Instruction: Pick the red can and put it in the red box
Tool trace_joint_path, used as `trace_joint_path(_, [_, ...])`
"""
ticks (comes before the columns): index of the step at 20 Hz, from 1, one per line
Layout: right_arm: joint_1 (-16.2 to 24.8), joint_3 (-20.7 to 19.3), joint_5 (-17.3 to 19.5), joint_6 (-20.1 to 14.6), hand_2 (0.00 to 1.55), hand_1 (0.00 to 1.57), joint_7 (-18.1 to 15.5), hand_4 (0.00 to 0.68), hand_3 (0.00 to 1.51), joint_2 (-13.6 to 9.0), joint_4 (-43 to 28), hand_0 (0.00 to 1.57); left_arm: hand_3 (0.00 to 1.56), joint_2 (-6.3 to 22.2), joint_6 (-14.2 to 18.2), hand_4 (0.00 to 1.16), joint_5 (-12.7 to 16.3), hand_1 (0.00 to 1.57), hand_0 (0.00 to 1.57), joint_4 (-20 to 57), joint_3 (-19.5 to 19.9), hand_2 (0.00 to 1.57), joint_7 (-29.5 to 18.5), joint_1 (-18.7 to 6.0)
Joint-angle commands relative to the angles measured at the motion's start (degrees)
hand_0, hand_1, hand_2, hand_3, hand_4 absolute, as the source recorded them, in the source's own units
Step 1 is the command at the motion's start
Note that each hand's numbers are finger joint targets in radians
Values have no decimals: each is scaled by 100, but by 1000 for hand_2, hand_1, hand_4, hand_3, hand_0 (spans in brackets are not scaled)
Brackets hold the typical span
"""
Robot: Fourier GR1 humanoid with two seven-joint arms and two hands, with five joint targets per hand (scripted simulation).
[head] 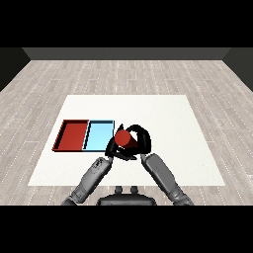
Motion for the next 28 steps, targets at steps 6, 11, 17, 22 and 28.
trace_joint_path(6, [-387, 88, -434, -145, 1456, 1513, -207, 656, 1422, 2, 242, 1513, 0, -1, 50, 0, 465, 0, 0, 479, -280, 0, -405, -112])
trace_joint_path(11, [-342, 261, -462, -207, 1456, 1521, -443, 648, 1403, 2, 468, 1521, 0, -1, 182, 0, 327, 0, 0, -446, -469, 0, 165, 95])
trace_joint_path(17, [-737, 480, -460, -597, 1467, 1544, -26, 651, 1404, 0, 445, 1544, 567, 1, 1139, 911, 776, 374, 374, -26, -242, 719, -9, -241])
trace_joint_path(22, [-365, 324, -185, -234, 1448, 1494, 184, 654, 1391, -130, 0, 1494, 1475, 4, 1424, 1120, 653, 1571, 1571, 97, -316, 1561, -23, -180])
trace_joint_path(28, [-721, 512, -647, -576, 1445, 1485, -267, 644, 1392, 0, 641, 1485, 1473, 4, 1871, 1127, 740, 1571, 1571, 324, -473, 1553, -44, -625])
